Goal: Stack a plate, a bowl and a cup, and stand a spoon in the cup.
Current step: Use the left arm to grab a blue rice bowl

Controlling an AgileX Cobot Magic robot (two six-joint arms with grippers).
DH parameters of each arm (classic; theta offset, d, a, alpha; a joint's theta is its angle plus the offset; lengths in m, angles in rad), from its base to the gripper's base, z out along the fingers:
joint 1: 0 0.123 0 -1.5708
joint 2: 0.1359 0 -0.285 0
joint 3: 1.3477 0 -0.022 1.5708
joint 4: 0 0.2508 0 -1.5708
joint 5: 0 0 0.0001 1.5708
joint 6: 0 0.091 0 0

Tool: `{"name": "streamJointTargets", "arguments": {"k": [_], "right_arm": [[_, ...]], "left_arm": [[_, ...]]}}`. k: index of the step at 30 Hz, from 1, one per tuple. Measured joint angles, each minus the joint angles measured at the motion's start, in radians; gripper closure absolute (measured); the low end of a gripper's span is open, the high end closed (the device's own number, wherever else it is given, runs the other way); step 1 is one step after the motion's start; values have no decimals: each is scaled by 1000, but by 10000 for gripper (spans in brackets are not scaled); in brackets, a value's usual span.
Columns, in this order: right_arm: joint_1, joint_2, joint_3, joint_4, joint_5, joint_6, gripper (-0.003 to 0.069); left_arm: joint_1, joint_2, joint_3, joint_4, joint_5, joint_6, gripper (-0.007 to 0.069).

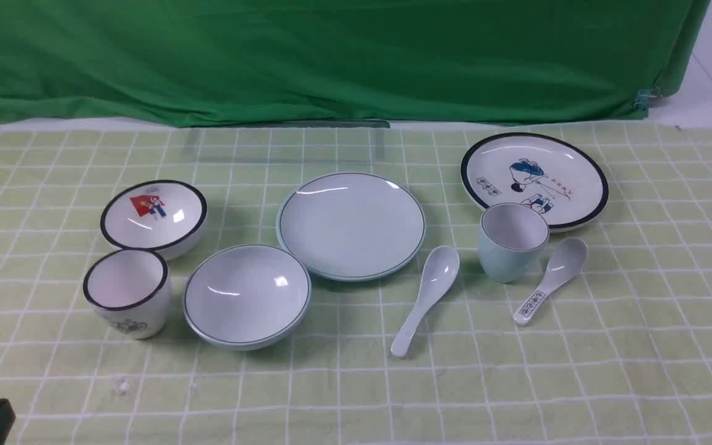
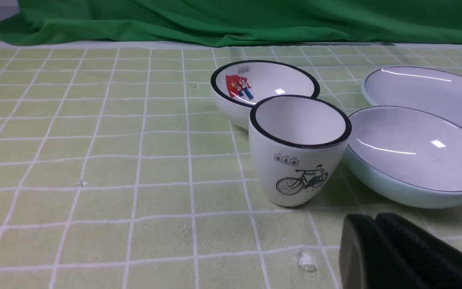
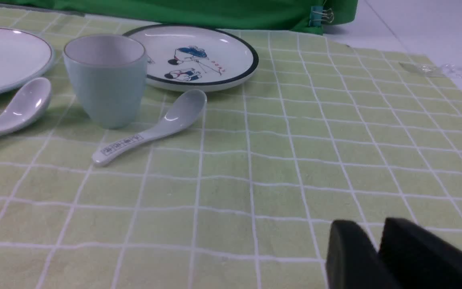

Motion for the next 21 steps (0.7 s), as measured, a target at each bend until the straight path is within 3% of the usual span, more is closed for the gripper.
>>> {"name": "streamJointTargets", "arguments": {"k": [21], "right_arm": [[0,0,0,0,0,1,456]], "left_arm": [[0,0,0,35,-30,4,655]]}}
